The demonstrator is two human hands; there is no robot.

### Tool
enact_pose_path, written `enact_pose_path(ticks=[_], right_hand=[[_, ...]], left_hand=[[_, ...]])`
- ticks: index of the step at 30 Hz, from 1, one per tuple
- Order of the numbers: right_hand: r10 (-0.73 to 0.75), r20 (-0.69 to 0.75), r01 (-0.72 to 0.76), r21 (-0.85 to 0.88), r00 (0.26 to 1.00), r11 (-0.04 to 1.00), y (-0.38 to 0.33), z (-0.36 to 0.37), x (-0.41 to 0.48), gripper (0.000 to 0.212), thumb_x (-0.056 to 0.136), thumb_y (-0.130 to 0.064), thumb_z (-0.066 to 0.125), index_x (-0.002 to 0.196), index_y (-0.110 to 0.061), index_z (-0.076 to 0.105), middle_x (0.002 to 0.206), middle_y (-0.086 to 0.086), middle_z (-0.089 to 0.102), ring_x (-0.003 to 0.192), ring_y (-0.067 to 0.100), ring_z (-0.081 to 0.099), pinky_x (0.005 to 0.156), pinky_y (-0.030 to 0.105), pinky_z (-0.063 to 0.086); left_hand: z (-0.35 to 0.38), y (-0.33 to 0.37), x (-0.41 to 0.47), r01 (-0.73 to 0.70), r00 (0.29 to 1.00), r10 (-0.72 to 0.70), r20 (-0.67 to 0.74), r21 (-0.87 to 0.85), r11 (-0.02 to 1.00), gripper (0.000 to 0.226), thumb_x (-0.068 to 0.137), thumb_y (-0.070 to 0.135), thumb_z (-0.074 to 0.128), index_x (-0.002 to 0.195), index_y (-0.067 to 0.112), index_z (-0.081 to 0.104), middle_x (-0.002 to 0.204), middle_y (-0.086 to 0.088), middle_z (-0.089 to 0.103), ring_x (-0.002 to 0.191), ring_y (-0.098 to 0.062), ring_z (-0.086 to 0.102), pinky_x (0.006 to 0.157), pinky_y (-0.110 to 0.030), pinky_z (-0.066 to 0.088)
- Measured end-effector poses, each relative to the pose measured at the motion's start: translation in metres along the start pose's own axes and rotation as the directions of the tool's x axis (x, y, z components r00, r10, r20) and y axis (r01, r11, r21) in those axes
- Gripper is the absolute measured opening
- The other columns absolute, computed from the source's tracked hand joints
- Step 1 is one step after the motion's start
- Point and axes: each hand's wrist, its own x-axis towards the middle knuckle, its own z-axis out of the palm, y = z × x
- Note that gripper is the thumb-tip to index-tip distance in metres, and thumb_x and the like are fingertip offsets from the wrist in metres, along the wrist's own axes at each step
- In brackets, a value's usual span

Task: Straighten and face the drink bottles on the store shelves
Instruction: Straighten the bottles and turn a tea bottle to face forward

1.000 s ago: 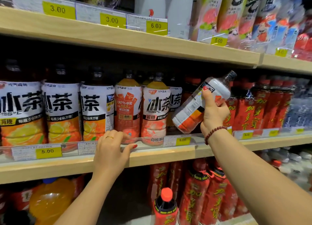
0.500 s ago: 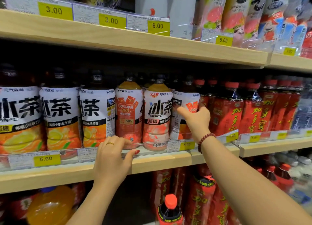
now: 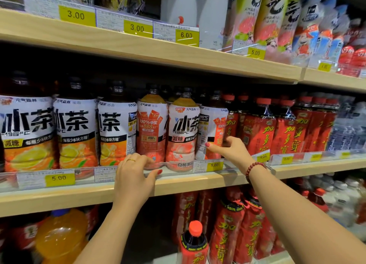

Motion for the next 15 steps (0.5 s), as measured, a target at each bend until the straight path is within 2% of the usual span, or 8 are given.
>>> enact_pose_path(ticks=[2,3,7,10,15], right_hand=[[-0.004,-0.021,0.002,-0.093,1.000,0.996,0.005,0.003,-0.001,0.045,0.070,-0.047,0.081,0.098,-0.016,0.066,0.094,-0.003,0.072,0.090,0.015,0.068,0.080,0.032,0.055],[-0.012,-0.053,0.006,-0.122,0.999,0.992,0.007,0.005,-0.002,0.044,0.068,-0.050,0.081,0.095,-0.018,0.065,0.091,-0.005,0.072,0.087,0.013,0.067,0.079,0.032,0.054],[-0.046,-0.172,0.014,-0.184,0.984,0.983,0.008,0.012,-0.008,0.044,0.063,-0.064,0.077,0.085,-0.029,0.063,0.081,-0.017,0.068,0.078,0.001,0.063,0.065,0.022,0.047],[-0.068,-0.209,0.015,-0.246,0.976,0.969,0.006,0.016,-0.014,0.045,0.061,-0.071,0.072,0.082,-0.034,0.058,0.078,-0.023,0.063,0.073,-0.007,0.056,0.057,0.014,0.037],[-0.081,-0.253,0.013,-0.258,0.964,0.966,0.004,0.019,-0.017,0.047,0.060,-0.073,0.071,0.079,-0.033,0.057,0.073,-0.021,0.063,0.069,-0.006,0.057,0.053,0.014,0.036]], left_hand=[[0.000,0.000,0.000,0.005,1.000,-0.005,-0.002,-0.003,1.000,0.019,0.072,0.020,0.082,0.082,0.018,0.066,0.082,0.004,0.060,0.088,-0.019,0.056,0.082,-0.036,0.045],[0.000,0.001,0.000,0.005,1.000,-0.005,-0.004,-0.001,1.000,0.018,0.072,0.020,0.082,0.082,0.018,0.066,0.082,0.004,0.060,0.088,-0.018,0.055,0.082,-0.035,0.044],[0.000,0.002,0.000,-0.001,1.000,0.001,-0.016,-0.003,1.000,0.019,0.071,0.019,0.083,0.081,0.017,0.066,0.081,0.005,0.060,0.086,-0.018,0.055,0.081,-0.035,0.045],[0.000,0.002,0.000,0.009,1.000,-0.009,-0.017,-0.004,1.000,0.019,0.071,0.019,0.083,0.081,0.017,0.066,0.080,0.005,0.059,0.087,-0.019,0.056,0.082,-0.038,0.046],[-0.001,0.003,0.000,0.020,1.000,-0.020,-0.014,-0.006,1.000,0.020,0.070,0.018,0.084,0.081,0.017,0.067,0.080,0.004,0.060,0.084,-0.019,0.058,0.079,-0.040,0.049]])
